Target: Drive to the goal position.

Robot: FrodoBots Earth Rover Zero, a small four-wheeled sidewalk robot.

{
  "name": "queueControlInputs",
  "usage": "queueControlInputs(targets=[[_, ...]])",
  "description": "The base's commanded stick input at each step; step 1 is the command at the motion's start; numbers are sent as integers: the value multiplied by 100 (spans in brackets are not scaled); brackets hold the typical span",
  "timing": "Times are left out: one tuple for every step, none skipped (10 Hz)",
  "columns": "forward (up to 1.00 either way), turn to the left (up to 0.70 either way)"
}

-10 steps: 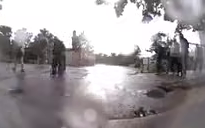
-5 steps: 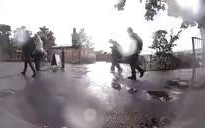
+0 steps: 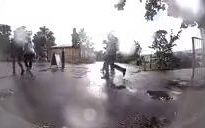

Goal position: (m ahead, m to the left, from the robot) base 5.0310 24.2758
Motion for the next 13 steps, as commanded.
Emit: queueControlInputs(targets=[[85,0],[85,0],[85,0],[85,0],[85,0],[85,0],[85,0],[85,0],[85,0],[85,0],[85,0],[85,0],[85,0]])
